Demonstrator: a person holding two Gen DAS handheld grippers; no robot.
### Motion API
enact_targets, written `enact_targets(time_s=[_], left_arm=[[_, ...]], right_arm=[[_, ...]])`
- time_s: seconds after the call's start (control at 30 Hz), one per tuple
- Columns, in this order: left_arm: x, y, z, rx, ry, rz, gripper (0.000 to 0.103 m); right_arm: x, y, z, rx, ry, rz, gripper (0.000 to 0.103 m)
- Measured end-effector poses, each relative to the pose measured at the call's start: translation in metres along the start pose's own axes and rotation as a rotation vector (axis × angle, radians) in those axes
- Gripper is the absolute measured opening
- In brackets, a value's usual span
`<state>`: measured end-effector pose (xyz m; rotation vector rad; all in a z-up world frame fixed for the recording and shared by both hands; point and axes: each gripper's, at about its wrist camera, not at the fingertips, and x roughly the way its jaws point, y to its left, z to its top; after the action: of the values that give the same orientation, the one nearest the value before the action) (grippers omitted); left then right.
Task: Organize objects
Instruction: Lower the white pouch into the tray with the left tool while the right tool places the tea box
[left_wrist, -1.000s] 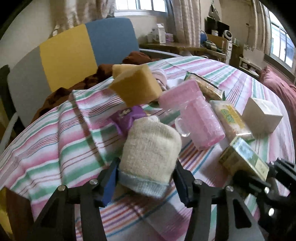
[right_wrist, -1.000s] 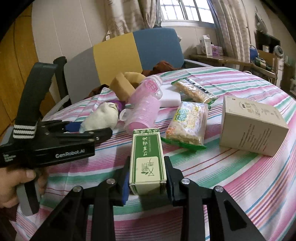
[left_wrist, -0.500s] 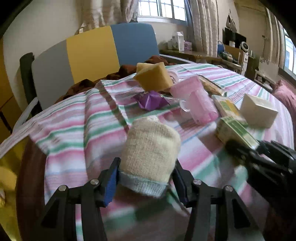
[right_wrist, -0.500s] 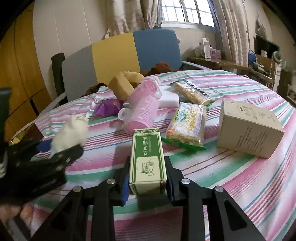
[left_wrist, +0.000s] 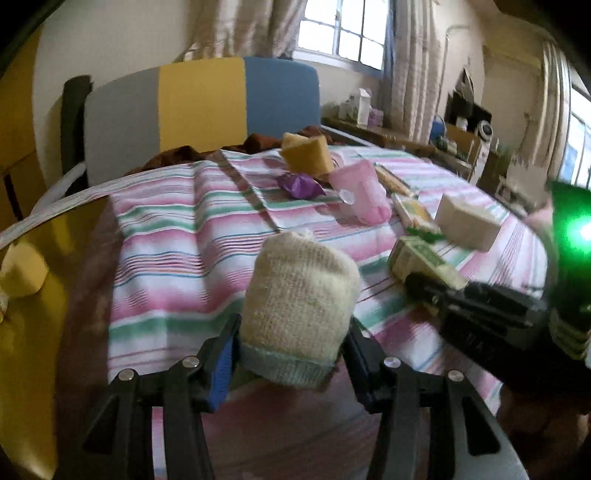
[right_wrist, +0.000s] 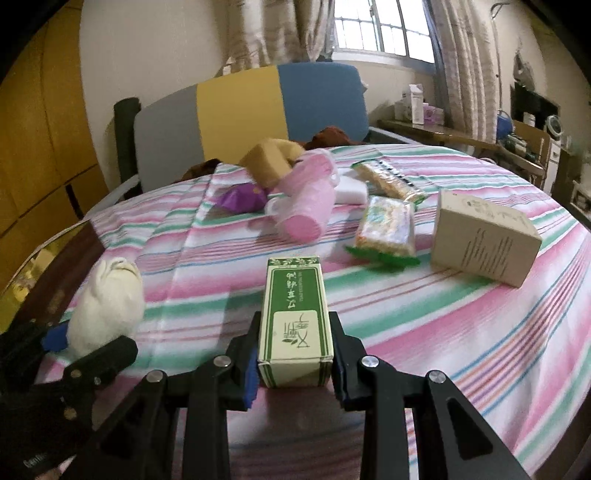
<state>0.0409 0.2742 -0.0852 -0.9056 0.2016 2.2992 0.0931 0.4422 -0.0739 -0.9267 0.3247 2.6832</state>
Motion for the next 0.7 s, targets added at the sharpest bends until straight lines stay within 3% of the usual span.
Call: enact_targets(time_s=[0.27,0.7], left_arm=[[-0.070,0.025,-0.001,-0.039,-0.108,0.017,0.053],[-0.127,0.125,-0.015,-0.231,-0.115,0.162,0.053]], right_arm=[[-0.031,0.046,0.004,-0.012,-0.007,0.106,0.031],[-0.059,0.172,0.024,-0.202,-0.014,0.327,0.031]])
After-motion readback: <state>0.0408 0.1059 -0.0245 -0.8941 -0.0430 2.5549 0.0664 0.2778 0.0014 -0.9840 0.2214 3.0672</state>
